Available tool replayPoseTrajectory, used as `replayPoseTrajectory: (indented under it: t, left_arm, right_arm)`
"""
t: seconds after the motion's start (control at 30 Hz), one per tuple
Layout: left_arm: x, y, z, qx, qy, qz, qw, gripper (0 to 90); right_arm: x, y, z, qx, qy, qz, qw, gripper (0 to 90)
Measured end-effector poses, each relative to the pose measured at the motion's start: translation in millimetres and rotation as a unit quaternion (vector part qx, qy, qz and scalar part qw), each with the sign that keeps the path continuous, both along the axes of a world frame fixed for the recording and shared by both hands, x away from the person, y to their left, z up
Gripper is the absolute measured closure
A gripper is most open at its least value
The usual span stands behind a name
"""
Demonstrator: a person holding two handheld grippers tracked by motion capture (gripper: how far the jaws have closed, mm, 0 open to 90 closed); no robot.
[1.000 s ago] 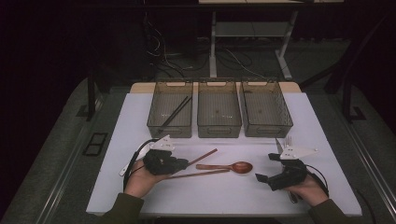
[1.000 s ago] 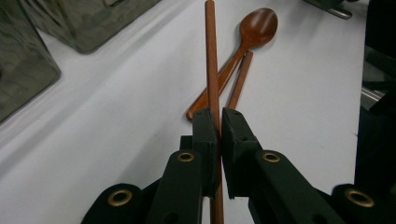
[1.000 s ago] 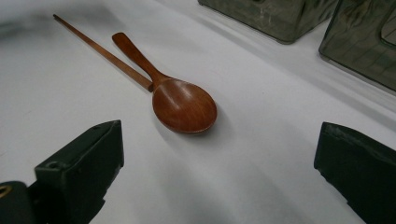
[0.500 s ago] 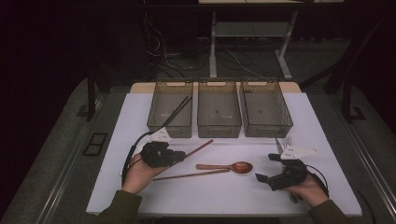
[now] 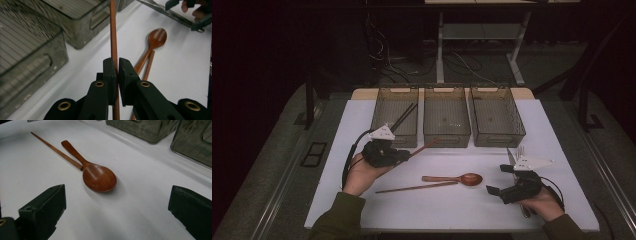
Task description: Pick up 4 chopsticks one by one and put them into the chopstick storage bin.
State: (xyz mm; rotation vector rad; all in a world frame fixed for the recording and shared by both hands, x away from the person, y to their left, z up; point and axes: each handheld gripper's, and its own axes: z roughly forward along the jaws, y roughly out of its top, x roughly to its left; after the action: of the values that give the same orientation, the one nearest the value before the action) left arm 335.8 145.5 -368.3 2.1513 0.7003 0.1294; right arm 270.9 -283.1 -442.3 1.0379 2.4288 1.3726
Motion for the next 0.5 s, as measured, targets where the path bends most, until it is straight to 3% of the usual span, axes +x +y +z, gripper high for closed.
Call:
replayPoseTrajectory:
  t: [0.47, 0.5]
  left_arm:
    - [30.6, -0.1, 21.3, 0.009, -0.017, 0.028, 0.9994, 83.8]
    - [33.4, -0.2, 22.2, 0.009, -0.017, 0.031, 0.9993, 83.7]
  right_arm:
    - [-0.4, 0.0, -0.2, -0.001, 0.006, -0.002, 1.0000, 1.3]
    - [0.5, -0.2, -0.5, -0.004, -0.002, -0.001, 1.0000, 1.3]
